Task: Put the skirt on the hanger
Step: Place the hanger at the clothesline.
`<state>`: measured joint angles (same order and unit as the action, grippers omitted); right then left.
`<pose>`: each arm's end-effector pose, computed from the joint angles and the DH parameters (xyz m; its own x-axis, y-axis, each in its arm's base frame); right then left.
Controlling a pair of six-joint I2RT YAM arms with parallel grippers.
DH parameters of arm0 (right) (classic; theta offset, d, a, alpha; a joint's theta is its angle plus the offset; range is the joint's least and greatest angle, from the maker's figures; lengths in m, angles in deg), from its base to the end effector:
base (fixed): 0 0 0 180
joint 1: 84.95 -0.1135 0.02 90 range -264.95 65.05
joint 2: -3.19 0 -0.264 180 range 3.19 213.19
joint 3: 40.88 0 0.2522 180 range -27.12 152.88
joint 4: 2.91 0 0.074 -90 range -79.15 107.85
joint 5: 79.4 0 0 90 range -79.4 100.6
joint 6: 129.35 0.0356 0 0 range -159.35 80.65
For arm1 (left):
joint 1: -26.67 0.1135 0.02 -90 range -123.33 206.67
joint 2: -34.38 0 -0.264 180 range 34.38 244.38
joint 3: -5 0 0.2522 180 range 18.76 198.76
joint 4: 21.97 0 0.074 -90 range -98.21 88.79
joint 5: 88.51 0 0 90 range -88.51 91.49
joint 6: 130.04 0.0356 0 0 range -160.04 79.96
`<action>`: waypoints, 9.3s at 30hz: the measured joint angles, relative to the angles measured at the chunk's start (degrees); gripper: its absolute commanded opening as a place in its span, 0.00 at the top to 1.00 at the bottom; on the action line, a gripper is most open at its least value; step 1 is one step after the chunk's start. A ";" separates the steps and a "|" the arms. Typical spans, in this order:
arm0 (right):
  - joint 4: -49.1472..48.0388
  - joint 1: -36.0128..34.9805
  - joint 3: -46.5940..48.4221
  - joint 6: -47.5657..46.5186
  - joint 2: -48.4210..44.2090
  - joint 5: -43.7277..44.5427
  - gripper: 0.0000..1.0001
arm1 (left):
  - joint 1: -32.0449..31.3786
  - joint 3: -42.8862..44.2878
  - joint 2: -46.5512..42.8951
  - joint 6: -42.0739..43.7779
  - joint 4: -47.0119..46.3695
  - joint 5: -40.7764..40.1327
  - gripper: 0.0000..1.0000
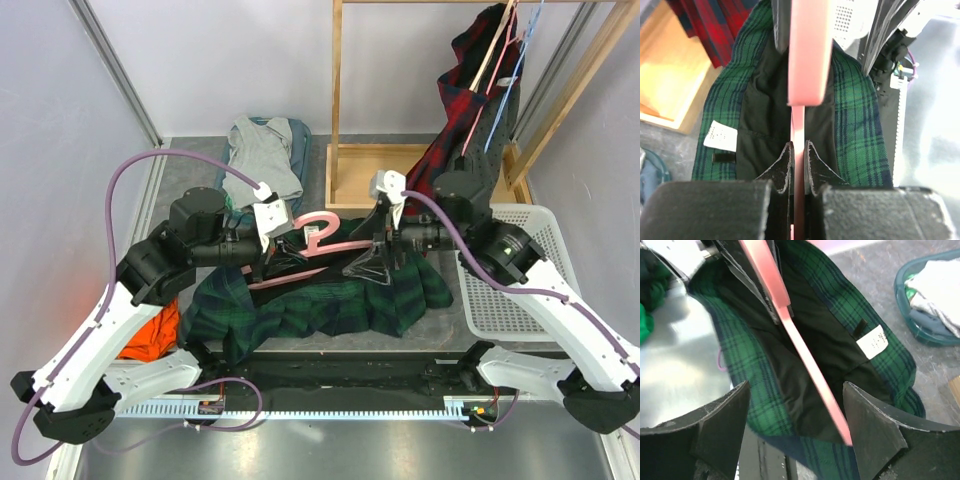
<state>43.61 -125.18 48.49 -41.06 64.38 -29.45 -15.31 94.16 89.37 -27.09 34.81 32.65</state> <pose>0.1464 0.1539 0.4321 -0.2115 -0.2088 -0.9548 -0.9674 0.1838 0.1741 0.1168 -0.1298 0.4312 -0.0707 0.3216 -0.9442 0.9679 0.2510 0.0130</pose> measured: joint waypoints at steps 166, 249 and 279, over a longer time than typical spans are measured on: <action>5.62 -3.15 -0.22 4.17 -6.45 36.06 1.00 | 0.76 8.44 11.65 -14.99 -15.23 -20.15 0.98; -6.19 -8.83 23.50 21.05 17.77 74.25 1.00 | 0.00 -3.39 -4.57 -22.51 -18.60 -41.86 0.01; -7.61 6.95 30.91 10.67 23.37 68.00 1.00 | 0.00 -3.48 -4.81 -22.49 -17.31 -43.04 0.01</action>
<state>36.00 -118.23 79.40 -30.40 87.75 38.54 -15.31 90.68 84.56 -49.58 17.50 -10.39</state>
